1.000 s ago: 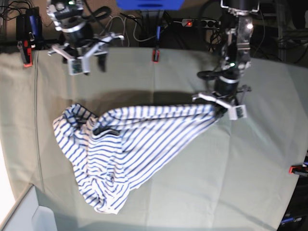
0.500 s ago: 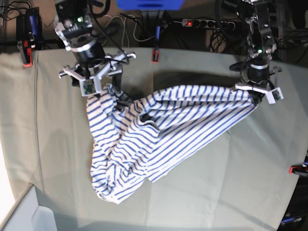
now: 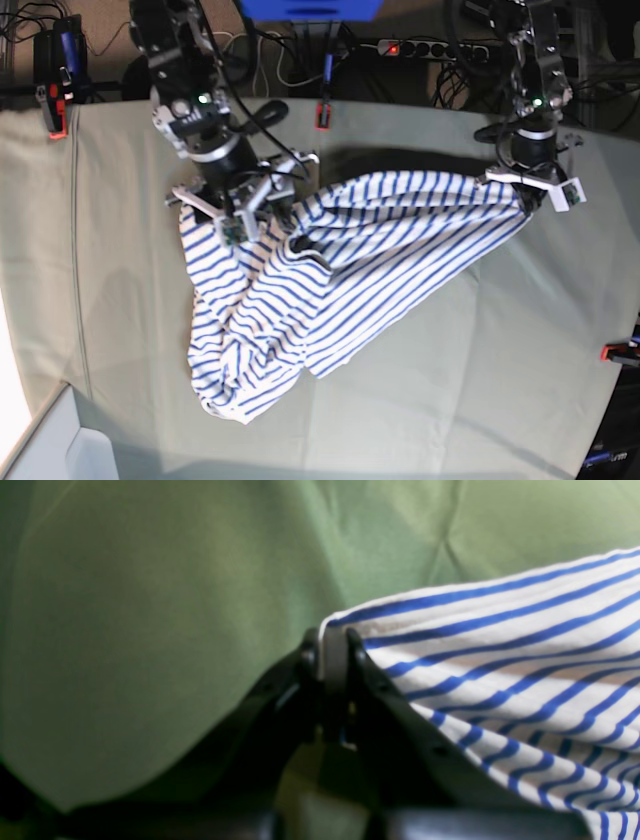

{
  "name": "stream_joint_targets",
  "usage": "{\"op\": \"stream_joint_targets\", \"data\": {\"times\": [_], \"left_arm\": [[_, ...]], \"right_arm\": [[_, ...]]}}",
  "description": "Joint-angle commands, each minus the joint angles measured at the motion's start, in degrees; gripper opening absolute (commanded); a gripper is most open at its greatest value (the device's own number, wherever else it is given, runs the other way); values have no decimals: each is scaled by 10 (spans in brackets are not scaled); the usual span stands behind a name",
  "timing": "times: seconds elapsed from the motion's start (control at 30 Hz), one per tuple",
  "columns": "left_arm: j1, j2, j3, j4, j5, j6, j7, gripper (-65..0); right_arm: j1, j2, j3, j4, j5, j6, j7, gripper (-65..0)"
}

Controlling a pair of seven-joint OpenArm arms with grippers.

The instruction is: Layout the t-shirt on the table in an organized manner, then fold the t-shirt properly

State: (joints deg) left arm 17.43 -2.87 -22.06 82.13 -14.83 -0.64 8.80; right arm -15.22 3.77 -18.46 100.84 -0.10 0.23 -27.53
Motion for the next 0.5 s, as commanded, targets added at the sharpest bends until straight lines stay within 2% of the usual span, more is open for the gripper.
{"op": "stream_joint_targets", "data": {"times": [0.0,0.47], "left_arm": [[1,-4,-2,6,0,2,-15,-650],[2,-1,-5,5,1,2,-15,-650]], "right_arm": [[11,-1,-8,3,1,2,15,-315],[107,-21,-23,-114,1,2,16,-318]]}}
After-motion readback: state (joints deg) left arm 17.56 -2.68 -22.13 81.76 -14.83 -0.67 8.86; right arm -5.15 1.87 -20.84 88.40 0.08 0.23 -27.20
